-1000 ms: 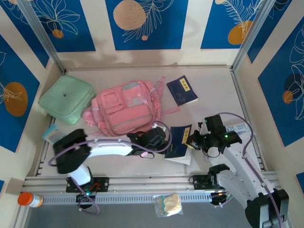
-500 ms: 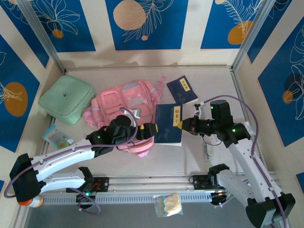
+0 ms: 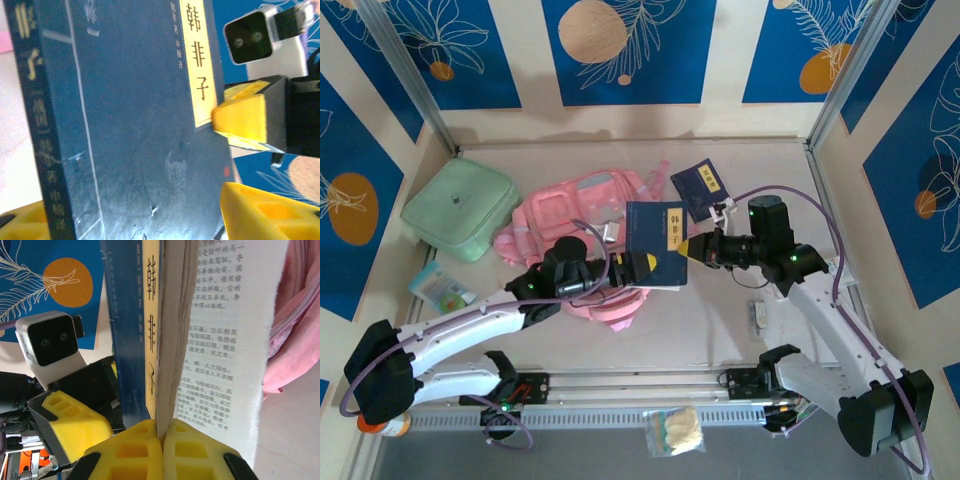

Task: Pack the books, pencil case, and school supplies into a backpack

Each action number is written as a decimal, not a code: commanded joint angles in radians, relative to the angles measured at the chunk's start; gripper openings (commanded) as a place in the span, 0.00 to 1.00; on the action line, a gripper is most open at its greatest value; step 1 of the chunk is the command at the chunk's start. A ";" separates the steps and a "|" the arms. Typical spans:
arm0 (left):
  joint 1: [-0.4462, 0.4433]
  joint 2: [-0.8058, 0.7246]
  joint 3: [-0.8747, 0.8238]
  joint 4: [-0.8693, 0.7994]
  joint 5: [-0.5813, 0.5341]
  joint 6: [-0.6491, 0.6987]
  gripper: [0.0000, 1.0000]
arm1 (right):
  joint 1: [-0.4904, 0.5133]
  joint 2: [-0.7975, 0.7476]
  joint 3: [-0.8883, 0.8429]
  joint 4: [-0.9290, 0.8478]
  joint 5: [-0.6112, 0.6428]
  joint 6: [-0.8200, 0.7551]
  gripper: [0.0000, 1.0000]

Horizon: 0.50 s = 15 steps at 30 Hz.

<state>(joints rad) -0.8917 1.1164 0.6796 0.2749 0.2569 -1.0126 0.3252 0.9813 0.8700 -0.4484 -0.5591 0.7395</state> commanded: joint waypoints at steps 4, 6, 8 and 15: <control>0.003 -0.001 0.040 0.098 0.060 -0.004 0.32 | -0.011 0.026 -0.009 0.041 -0.045 -0.047 0.00; 0.004 0.002 0.051 0.069 0.054 0.007 0.22 | -0.016 0.028 -0.012 0.039 -0.043 -0.045 0.03; 0.004 0.003 0.062 0.062 0.052 0.014 0.12 | -0.022 0.024 -0.012 0.038 -0.049 -0.044 0.17; 0.005 0.001 0.075 0.122 0.048 0.007 0.00 | -0.098 0.023 -0.073 0.027 -0.104 -0.003 0.92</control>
<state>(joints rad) -0.8894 1.1213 0.7139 0.3115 0.2844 -1.0134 0.2535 1.0084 0.8402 -0.4236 -0.5945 0.7074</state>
